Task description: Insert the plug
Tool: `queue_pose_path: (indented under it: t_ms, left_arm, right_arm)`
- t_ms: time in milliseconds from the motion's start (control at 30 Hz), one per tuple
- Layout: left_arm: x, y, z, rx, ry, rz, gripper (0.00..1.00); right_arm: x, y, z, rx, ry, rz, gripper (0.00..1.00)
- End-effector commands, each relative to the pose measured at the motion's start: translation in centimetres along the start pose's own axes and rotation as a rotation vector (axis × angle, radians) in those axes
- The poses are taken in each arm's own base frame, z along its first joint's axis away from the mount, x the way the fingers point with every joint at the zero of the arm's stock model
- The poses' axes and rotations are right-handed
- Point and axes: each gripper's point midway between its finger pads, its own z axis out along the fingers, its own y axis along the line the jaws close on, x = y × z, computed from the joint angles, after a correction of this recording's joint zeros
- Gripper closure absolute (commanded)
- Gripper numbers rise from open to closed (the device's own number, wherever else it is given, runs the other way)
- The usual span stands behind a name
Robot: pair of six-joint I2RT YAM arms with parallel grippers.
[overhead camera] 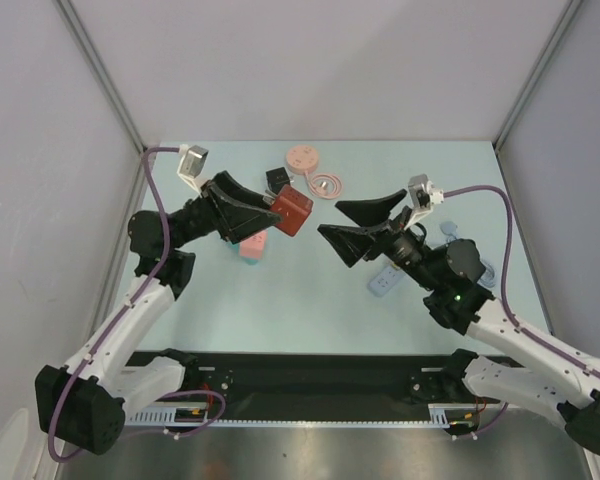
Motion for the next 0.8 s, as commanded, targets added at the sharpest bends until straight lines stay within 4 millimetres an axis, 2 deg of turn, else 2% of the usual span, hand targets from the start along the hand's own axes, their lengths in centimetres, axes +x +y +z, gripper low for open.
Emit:
queue_pose_path:
  t_ms: [0,233,467,500,533,633,767]
  left_arm:
    - [-1.6,-3.3,0.3,0.118,-0.096,0.024,1.00]
    - [-1.7,-4.4,0.2,0.145,-0.117,0.024,1.00]
    - [-1.2,-3.8,0.1,0.130,-0.115,0.024,1.00]
    - [-1.2,-3.8,0.1,0.129,-0.117,0.025,1.00]
    - [-1.2,-3.7,0.1,0.127,-0.119,0.025,1.00]
    - [-1.2,-3.5,0.1,0.125,-0.124,0.028,1.00]
    - [-1.1,-3.4,0.2,0.123,-0.123,0.033,1.00]
  right_arm:
    - [-3.2,5.3,1.2,-0.239,-0.074,0.143,0.01]
    - [-3.2,6.6,2.9,-0.325,-0.116,0.170,0.00]
    - [-2.9,7.3,4.7,-0.348,-0.134,0.209,0.02]
    - [-2.9,7.5,4.8,-0.351,-0.136,0.216,0.03]
    - [-2.7,7.1,5.2,-0.333,-0.140,0.222,0.10]
    - [-2.6,6.8,5.8,-0.304,-0.155,0.245,0.20]
    - [-1.7,6.7,6.2,-0.265,-0.164,0.243,0.27]
